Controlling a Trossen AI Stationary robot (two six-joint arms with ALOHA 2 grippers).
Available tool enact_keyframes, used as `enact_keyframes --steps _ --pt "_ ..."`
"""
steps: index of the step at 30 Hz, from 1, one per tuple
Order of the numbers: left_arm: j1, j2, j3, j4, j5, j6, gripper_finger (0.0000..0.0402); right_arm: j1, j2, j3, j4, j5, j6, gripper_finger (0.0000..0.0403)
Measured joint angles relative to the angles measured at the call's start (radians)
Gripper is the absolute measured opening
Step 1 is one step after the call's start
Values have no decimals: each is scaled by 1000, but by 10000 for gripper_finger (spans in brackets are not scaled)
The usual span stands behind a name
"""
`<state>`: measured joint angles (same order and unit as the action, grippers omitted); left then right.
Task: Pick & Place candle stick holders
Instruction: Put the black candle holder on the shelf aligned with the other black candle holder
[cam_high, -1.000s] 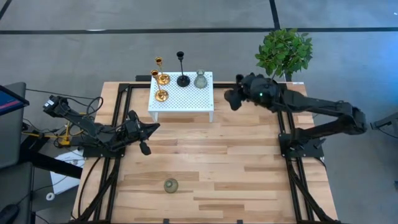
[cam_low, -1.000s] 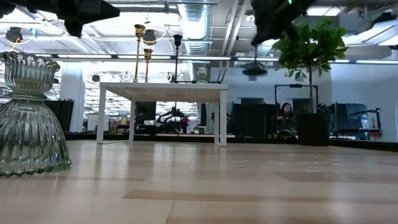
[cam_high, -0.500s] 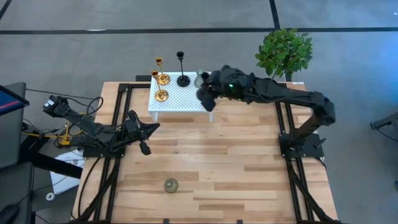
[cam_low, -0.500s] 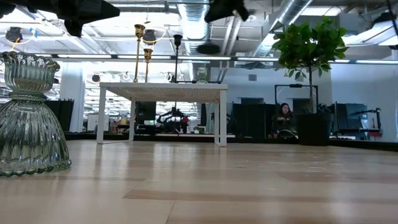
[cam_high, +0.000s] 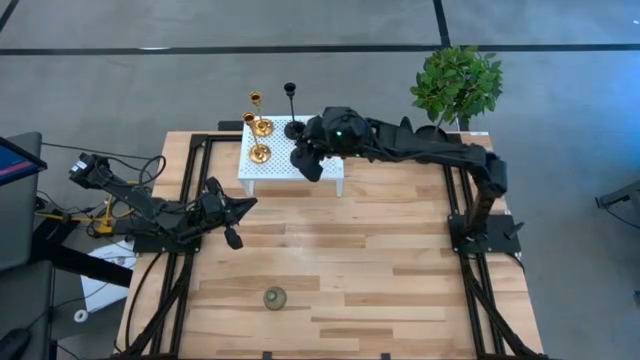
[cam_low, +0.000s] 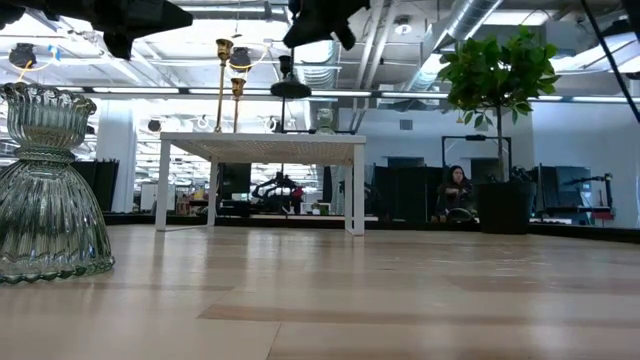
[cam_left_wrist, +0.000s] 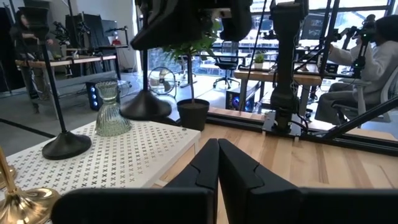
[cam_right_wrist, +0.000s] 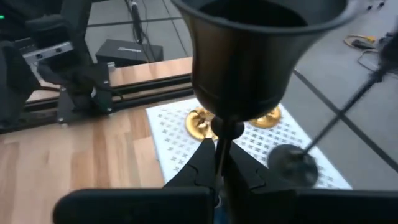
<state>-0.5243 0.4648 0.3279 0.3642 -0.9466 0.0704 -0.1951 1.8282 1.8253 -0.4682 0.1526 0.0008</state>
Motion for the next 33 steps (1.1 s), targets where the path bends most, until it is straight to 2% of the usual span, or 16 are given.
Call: enact_keyframes --steps 7,15,18,25,33 --pt "0 0 0 0 0 0 5 3 44 6 40 -63 0 0" --pt "0 0 0 0 0 0 8 -30 44 3 65 -51 0 0" --pt "0 0 0 0 0 0 5 -47 44 3 65 -78 0 0" --pt "0 0 0 0 0 0 7 -58 113 1 116 -107 7 0" --pt "0 0 0 0 0 0 7 -89 129 2 143 -97 3 0"
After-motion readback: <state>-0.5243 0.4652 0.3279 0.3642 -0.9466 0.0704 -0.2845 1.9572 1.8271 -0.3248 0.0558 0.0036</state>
